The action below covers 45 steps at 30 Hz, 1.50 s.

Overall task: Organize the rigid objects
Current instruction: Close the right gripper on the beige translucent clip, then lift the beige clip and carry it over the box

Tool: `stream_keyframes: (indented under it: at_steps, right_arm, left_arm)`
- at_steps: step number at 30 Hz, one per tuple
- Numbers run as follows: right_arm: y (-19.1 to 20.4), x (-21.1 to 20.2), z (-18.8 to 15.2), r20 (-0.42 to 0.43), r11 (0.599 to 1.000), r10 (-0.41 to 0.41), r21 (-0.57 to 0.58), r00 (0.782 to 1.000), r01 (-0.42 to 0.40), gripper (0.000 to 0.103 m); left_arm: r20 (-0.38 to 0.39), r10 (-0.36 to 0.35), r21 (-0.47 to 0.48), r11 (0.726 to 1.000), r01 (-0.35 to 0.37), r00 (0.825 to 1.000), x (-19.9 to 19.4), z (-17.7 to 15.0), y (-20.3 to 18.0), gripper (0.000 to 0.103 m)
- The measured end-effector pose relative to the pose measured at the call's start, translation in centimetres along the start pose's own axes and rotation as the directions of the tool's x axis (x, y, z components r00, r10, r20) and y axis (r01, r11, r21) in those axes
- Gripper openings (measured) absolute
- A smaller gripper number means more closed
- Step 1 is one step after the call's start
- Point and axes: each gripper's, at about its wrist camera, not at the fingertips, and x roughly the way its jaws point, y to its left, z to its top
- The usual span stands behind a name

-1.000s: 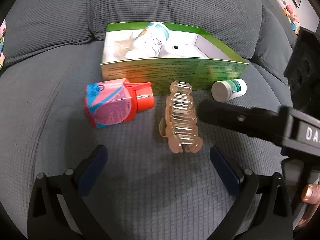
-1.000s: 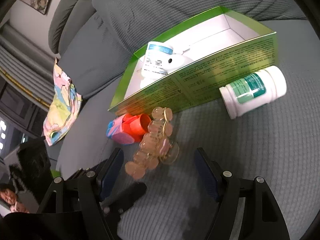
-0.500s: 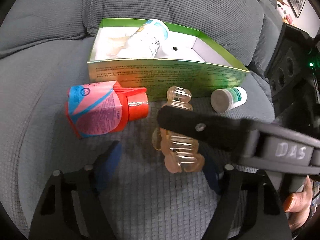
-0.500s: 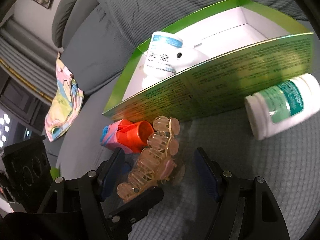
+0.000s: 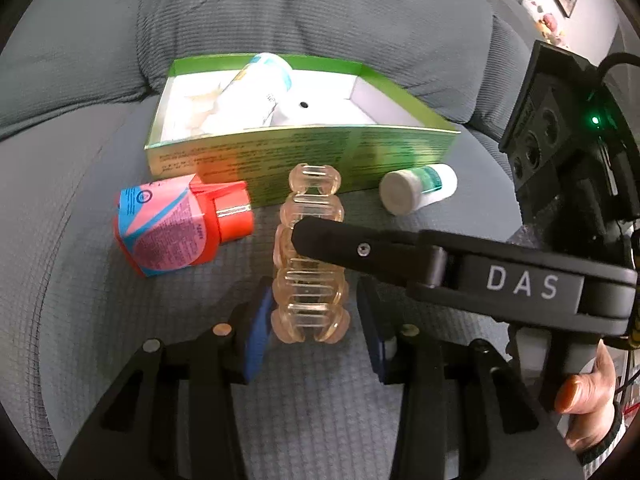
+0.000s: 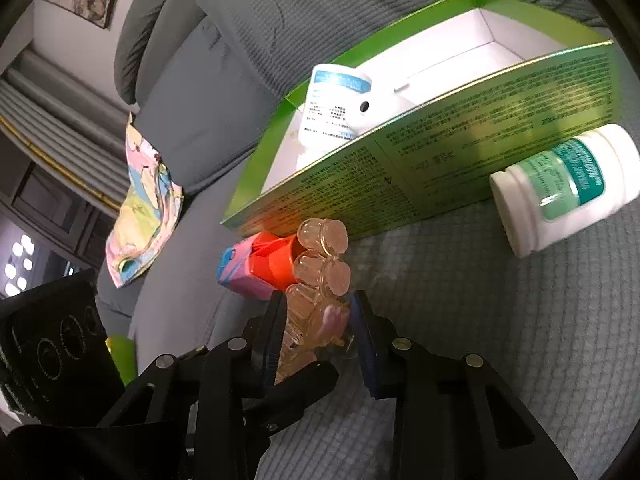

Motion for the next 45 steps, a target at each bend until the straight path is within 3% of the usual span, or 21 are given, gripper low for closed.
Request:
stream_keyframes:
  at_steps: [13,27,45]
  right_arm:
    - [2.3,-4.3,-0.4,0.091,0.998,-0.007,-0.059,0.996,0.013,0.033]
    - [3.2,-5.7,1.2,0.135,0.996,-0.015,-0.087,0.991,0.027,0.03]
    - [5.7,-5.5,9.4,0.202,0.986,-0.003,-0.165,0.979,0.037,0.03]
  left_arm:
    - [0.057,-0.044,0.059,0.997,0.04,0.997,-2.9,0.6,-2.3,0.039]
    - [0.111,-0.048,0.09,0.995,0.038,0.993,-3.9,3.2,-2.7,0.039]
    - [0.196,-0.012,0.085,0.996,-0.004,0.98,-3.1,11.1,-1.1,0.039]
